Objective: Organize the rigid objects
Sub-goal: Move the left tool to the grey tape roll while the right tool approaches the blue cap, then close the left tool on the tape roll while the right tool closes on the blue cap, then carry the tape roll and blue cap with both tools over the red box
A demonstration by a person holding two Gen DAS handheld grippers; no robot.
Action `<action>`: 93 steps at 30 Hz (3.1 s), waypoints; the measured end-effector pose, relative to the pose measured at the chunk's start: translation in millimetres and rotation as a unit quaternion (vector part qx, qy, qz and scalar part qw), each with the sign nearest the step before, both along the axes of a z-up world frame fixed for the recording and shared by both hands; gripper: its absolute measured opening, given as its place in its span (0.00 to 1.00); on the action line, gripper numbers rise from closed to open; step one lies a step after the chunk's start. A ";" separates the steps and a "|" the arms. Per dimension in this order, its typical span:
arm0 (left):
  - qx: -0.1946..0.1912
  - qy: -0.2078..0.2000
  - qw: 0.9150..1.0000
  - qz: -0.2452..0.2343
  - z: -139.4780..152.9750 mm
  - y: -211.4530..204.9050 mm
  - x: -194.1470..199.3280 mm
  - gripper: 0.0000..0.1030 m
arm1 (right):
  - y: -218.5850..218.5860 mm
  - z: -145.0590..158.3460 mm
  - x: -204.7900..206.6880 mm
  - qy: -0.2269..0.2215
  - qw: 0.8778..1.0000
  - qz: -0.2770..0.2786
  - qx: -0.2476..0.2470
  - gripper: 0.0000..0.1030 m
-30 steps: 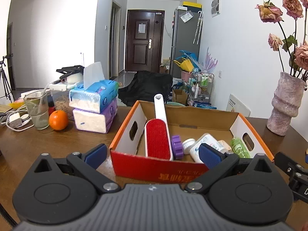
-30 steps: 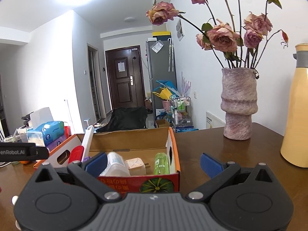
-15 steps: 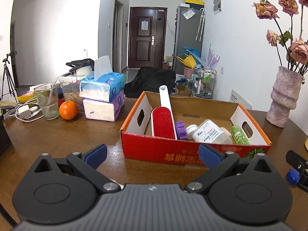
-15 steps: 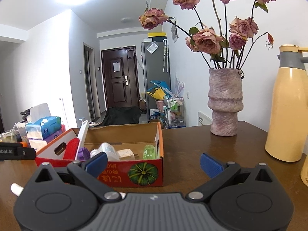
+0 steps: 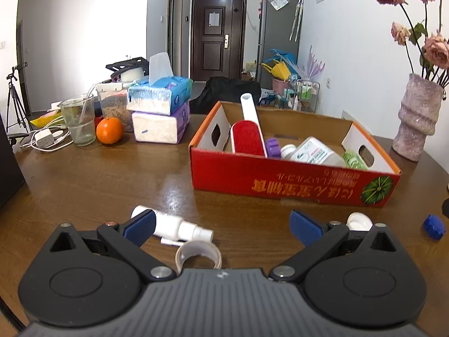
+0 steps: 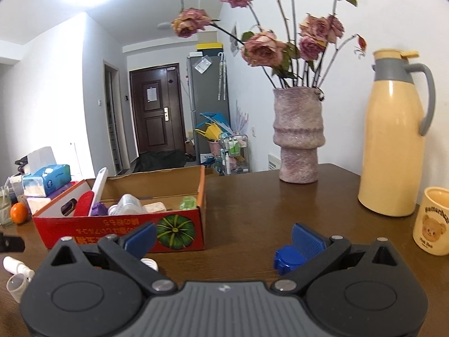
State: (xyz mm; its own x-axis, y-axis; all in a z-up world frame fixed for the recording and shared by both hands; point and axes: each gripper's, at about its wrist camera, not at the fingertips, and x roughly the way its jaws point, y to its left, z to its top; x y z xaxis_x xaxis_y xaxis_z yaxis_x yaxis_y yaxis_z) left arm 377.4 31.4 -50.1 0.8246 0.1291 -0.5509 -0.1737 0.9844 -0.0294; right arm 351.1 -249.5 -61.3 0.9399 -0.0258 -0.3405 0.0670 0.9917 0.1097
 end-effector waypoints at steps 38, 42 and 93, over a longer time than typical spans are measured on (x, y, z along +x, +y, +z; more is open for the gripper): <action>-0.012 0.104 0.994 0.031 -58.6 31.3 24.1 1.00 | -36.2 -27.0 0.5 0.067 0.997 -0.049 -0.001 1.00; -0.007 0.103 0.994 0.035 -59.5 29.5 24.8 1.00 | -36.6 -30.6 7.8 0.079 0.996 -0.046 -0.016 1.00; -0.014 0.063 0.998 0.021 -45.7 24.0 13.8 0.43 | -30.3 -28.6 50.2 0.065 0.998 -0.015 -0.009 0.51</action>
State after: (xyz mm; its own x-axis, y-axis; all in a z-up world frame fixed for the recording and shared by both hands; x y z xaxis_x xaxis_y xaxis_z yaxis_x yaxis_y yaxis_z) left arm 391.2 55.5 -95.8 0.7430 0.1448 -0.6535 -0.2178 0.9755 -0.0315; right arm 401.3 -279.8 -89.9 0.8867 -0.0603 -0.4584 0.1093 0.9907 0.0811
